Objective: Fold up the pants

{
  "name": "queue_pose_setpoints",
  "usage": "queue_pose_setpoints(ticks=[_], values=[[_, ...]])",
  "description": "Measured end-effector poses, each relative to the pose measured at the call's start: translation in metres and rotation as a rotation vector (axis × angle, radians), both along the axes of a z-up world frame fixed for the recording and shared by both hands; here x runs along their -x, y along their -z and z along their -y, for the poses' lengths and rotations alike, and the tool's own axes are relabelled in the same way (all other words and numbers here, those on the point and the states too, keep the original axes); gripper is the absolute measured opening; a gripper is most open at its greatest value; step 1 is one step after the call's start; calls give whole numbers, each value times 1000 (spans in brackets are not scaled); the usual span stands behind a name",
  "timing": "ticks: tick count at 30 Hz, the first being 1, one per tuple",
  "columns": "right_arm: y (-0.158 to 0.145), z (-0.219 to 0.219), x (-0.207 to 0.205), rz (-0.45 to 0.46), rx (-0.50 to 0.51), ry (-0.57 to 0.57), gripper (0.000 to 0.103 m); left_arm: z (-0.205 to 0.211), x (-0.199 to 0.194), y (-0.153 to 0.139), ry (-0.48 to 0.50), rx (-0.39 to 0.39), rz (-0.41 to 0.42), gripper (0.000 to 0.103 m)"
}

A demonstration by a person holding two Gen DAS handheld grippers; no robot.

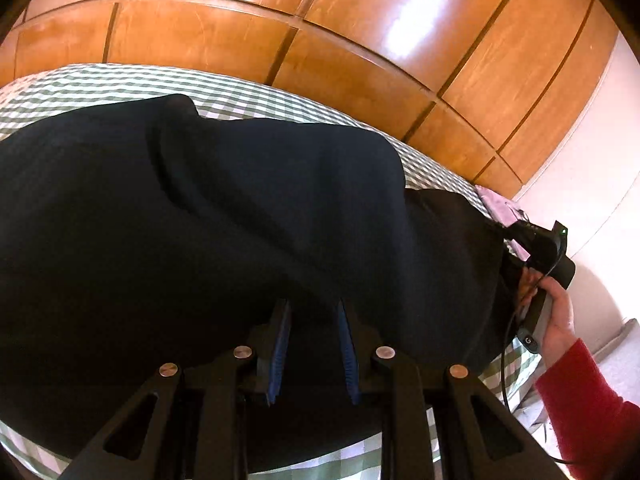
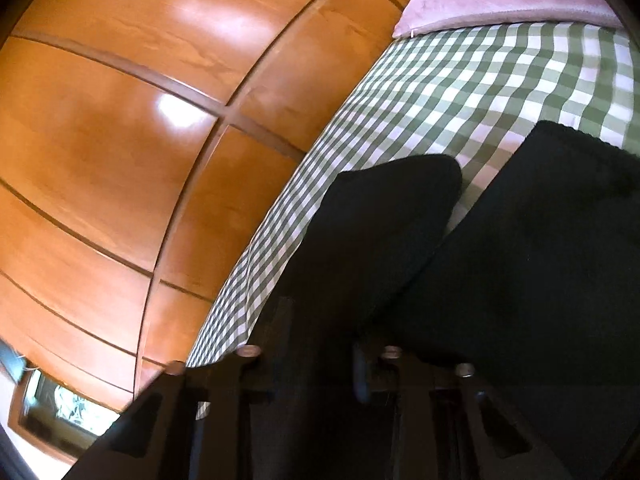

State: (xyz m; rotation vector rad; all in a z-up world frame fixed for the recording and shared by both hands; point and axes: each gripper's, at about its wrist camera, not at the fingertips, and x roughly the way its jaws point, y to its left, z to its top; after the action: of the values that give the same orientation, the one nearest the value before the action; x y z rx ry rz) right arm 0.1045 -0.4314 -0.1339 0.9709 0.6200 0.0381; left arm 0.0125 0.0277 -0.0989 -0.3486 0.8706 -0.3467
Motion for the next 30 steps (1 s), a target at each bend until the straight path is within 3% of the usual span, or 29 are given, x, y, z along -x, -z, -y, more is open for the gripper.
queue_pose_setpoints(ticks=[4, 8, 12, 15, 23, 30], values=[[-19, -3, 13, 62, 66, 3, 12, -9, -2, 0, -7, 25, -6, 23], [-57, -11, 45, 158, 228, 1, 12, -10, 2, 0, -10, 33, 1, 23], [-66, -3, 70, 173, 260, 21, 12, -7, 3, 1, 4, 69, -6, 23], [-62, 10, 89, 153, 253, 32, 12, -5, 2, 0, 17, 68, -5, 23], [-10, 25, 120, 14, 186, 72, 12, -6, -1, -1, 14, 72, -11, 23], [-2, 36, 118, 26, 67, 74, 12, -1, -3, -2, 12, 62, -4, 23]])
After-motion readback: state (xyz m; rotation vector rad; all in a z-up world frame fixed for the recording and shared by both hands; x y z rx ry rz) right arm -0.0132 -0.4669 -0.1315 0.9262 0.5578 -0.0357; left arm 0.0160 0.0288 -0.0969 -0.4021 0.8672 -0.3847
